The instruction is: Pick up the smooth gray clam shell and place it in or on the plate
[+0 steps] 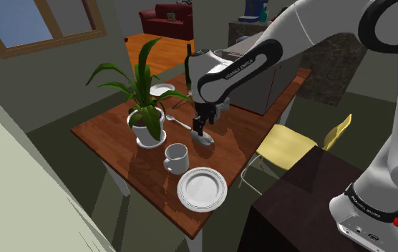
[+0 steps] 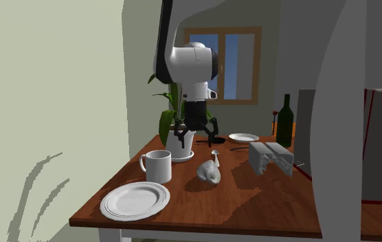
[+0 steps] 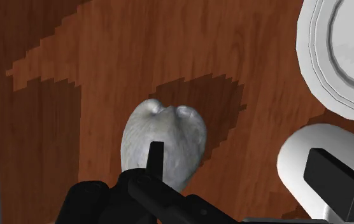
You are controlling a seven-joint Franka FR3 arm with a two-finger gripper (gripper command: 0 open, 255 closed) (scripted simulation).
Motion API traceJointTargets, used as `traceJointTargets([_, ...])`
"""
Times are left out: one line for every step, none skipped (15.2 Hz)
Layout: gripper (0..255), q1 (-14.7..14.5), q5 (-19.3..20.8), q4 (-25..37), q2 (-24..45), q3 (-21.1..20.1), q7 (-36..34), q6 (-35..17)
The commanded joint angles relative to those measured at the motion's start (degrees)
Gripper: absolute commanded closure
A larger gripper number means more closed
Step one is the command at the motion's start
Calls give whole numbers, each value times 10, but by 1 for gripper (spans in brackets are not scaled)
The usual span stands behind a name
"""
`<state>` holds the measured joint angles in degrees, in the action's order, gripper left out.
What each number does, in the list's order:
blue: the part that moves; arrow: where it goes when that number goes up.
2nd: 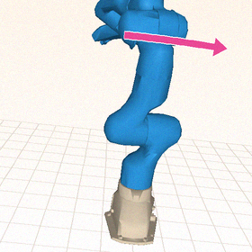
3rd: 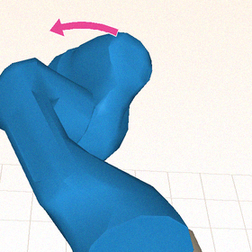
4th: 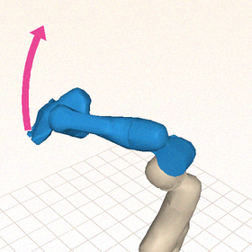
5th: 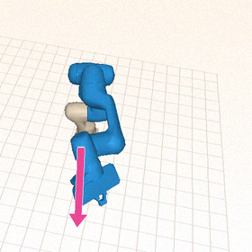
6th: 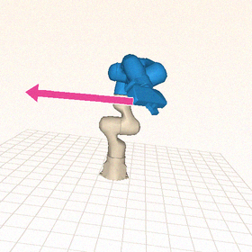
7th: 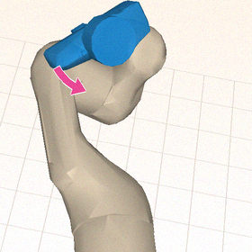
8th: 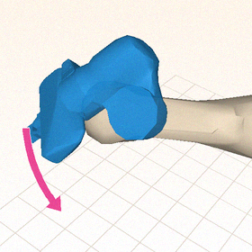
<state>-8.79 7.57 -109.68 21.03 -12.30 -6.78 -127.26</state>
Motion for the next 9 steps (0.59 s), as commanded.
traceJointTargets([0, -10, 9, 39, 46, 0, -5, -3])
traceJointTargets([0, -15, 12, 60, 68, 0, -6, -3])
traceJointTargets([0, -20, 16, 82, 90, 1, -8, -2])
traceJointTargets([0, -21, 17, 87, 95, 1, -8, -2])
traceJointTargets([0, -22, 18, 85, 100, 2, -9, -8])
traceJointTargets([0, -22, 19, 84, 104, 3, -9, -14])
traceJointTargets([0, -23, 20, 82, 108, 4, -10, -20])
traceJointTargets([0, -23, 22, 81, 113, 5, -11, -25])
traceJointTargets([0, -24, 23, 80, 117, 6, -12, -31])
